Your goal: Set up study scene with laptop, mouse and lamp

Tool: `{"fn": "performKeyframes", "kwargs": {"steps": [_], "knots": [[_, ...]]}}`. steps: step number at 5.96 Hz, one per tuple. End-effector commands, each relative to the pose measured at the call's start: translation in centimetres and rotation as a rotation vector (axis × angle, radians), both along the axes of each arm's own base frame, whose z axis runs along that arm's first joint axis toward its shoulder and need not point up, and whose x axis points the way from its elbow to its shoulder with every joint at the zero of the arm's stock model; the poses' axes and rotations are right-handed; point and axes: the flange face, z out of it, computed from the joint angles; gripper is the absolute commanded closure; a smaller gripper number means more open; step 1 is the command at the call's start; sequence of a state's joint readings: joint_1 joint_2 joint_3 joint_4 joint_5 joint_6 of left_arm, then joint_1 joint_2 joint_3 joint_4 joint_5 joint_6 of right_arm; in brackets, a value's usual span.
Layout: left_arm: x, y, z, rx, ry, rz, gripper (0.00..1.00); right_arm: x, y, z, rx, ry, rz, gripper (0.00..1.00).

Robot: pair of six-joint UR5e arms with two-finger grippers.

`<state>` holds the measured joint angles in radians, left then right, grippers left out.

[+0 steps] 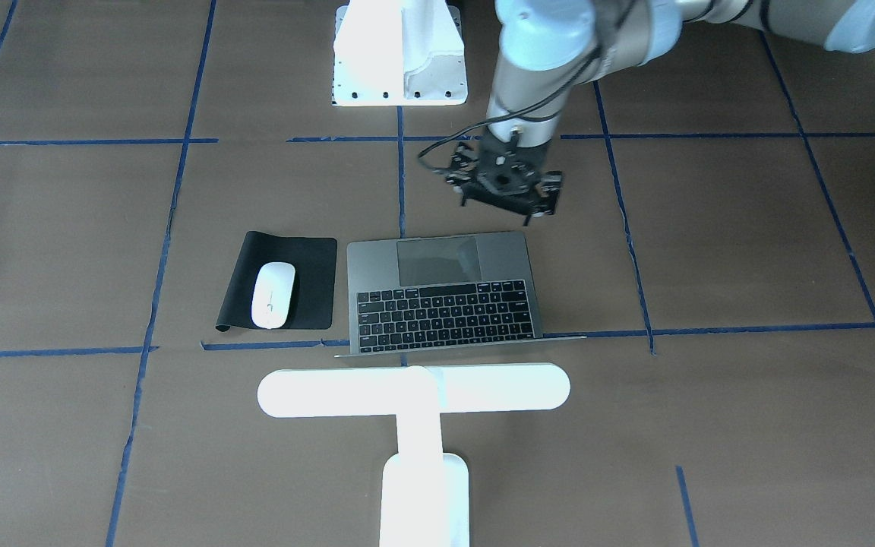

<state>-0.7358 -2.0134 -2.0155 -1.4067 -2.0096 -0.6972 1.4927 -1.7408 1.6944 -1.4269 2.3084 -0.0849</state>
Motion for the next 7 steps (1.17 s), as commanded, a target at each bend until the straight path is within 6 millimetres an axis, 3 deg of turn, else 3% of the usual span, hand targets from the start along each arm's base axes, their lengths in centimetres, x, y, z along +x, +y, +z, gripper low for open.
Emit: {"fn": "performKeyframes", "kwargs": {"steps": [1, 2, 3, 4, 5, 6, 7], "knots": [[-15.9, 1.9, 9.9, -0.076, -0.041, -0.014, 0.0, 0.4, -2.4, -2.3, -0.06, -0.022, 0.048, 0.0], [-24.3, 2.0, 16.3, -0.024, -0.085, 0.055, 0.0, 0.6, -2.3, -2.6, -0.073, -0.025, 0.05, 0.0], [-32.0, 4.1, 22.8, -0.111, -0.099, 0.004, 0.0, 0.6, -2.2, -2.7, -0.071, -0.027, 0.047, 0.0], [-37.6, 5.5, 27.8, -0.145, -0.115, -0.036, 0.0, 0.6, -2.0, -2.4, -0.076, -0.025, 0.047, 0.0], [-40.7, 5.7, 31.7, -0.178, -0.094, -0.056, 0.0, 0.6, -1.6, -2.1, -0.079, -0.024, 0.045, 0.0], [-41.0, 5.6, 33.1, -0.208, -0.086, -0.064, 0.0, 0.6, -1.6, -2.1, -0.078, -0.026, 0.044, 0.0], [-41.5, 7.0, 36.1, -0.268, -0.142, -0.071, 0.0, 0.5, -1.5, -2.0, -0.082, -0.029, 0.043, 0.0]]}}
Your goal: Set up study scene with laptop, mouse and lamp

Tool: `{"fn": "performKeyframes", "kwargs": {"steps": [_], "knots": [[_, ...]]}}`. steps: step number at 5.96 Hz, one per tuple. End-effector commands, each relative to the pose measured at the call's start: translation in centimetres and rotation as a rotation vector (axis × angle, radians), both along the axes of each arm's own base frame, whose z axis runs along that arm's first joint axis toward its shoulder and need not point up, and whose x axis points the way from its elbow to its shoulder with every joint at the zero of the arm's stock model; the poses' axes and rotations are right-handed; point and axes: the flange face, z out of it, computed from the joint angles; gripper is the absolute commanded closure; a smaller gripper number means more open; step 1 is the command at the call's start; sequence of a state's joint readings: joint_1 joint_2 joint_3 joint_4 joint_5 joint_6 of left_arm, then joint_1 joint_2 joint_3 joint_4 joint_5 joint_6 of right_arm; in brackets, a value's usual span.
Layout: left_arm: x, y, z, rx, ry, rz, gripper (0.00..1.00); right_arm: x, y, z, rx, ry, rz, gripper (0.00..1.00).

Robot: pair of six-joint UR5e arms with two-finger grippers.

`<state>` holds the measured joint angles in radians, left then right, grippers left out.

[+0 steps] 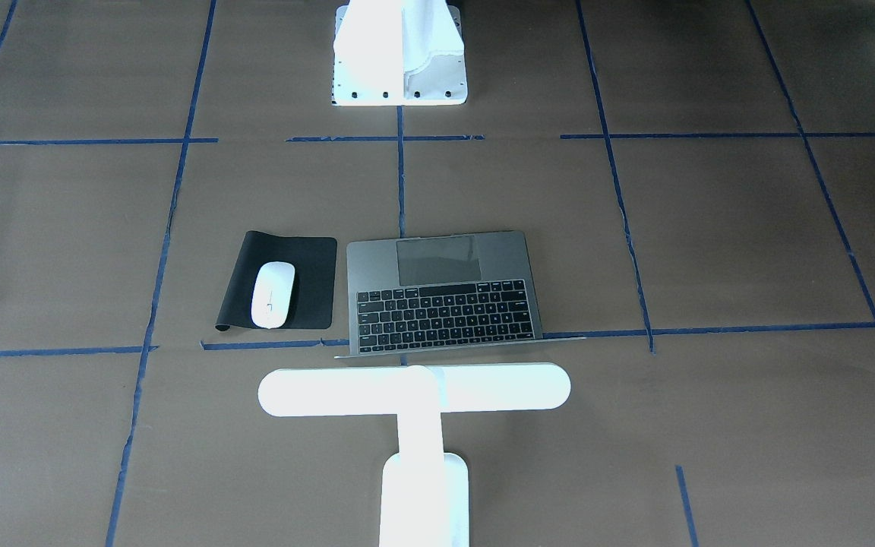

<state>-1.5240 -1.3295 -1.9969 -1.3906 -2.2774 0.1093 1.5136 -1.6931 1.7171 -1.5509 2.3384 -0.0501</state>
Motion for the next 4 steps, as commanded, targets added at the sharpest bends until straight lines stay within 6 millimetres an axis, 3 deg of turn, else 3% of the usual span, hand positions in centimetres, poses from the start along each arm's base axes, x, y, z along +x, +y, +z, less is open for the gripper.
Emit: {"fn": "performKeyframes", "kwargs": {"steps": [1, 3, 4], "knots": [[-0.6, 0.5, 4.5, -0.078, -0.03, -0.001, 0.0, -0.1, 0.1, 0.0, 0.01, -0.008, -0.002, 0.0], [0.1, -2.1, 2.6, 0.009, 0.043, -0.005, 0.0, -0.1, 0.5, 0.6, 0.017, -0.008, 0.0, 0.0], [0.2, -2.2, 2.0, 0.02, 0.05, -0.002, 0.0, -0.1, 0.5, 0.7, 0.015, -0.007, 0.0, 0.0]]}}
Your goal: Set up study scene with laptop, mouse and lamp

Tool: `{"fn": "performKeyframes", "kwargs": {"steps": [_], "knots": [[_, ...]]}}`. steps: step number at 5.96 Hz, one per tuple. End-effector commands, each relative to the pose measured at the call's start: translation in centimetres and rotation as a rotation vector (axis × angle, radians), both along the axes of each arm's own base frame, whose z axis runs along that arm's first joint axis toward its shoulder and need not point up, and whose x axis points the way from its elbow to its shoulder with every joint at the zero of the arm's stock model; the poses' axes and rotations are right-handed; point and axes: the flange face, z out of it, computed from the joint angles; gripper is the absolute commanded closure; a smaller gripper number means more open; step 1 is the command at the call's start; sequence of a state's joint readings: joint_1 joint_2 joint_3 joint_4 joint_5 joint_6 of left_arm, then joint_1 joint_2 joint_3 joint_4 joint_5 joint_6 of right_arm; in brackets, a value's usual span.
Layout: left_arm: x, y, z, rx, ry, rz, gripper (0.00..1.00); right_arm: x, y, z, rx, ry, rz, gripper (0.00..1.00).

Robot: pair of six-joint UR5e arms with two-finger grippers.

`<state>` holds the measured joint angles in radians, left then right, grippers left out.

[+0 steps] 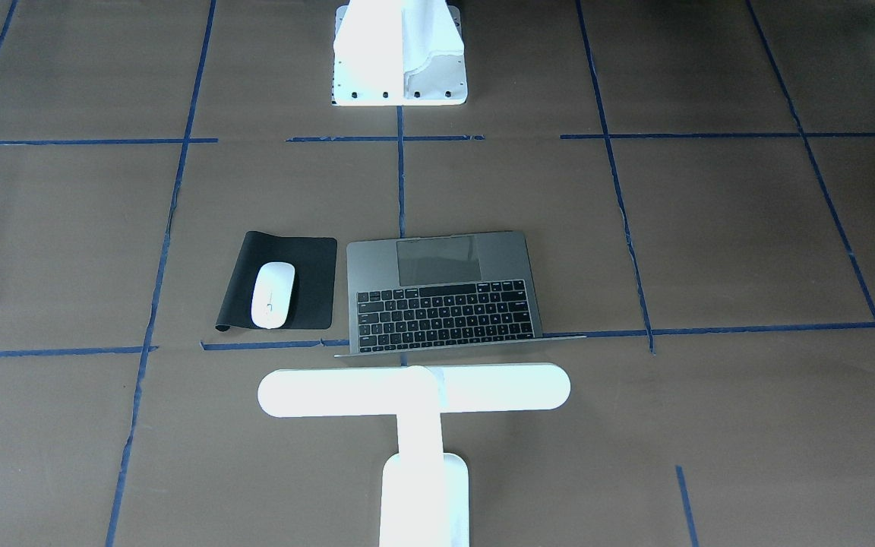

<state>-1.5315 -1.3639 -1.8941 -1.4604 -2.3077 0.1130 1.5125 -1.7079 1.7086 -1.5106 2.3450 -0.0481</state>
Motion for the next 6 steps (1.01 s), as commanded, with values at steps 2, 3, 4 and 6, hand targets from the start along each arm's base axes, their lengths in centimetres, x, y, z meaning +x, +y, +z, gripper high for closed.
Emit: {"fn": "performKeyframes", "kwargs": {"steps": [2, 3, 4, 6], "knots": [[0.2, -0.24, -0.56, 0.016, 0.023, 0.005, 0.0, -0.01, -0.02, -0.08, 0.009, -0.001, 0.0, 0.0], [0.26, -0.26, -0.78, 0.02, 0.023, 0.005, 0.0, -0.08, 0.0, 0.07, 0.012, -0.003, 0.002, 0.0], [0.26, -0.25, -0.63, 0.017, 0.023, 0.005, 0.0, -0.08, 0.14, 0.12, 0.01, -0.004, 0.002, 0.0], [0.24, 0.09, 0.0, -0.003, 0.021, 0.005, 0.0, -0.17, 0.15, 0.17, 0.009, -0.007, 0.0, 0.0]]}}
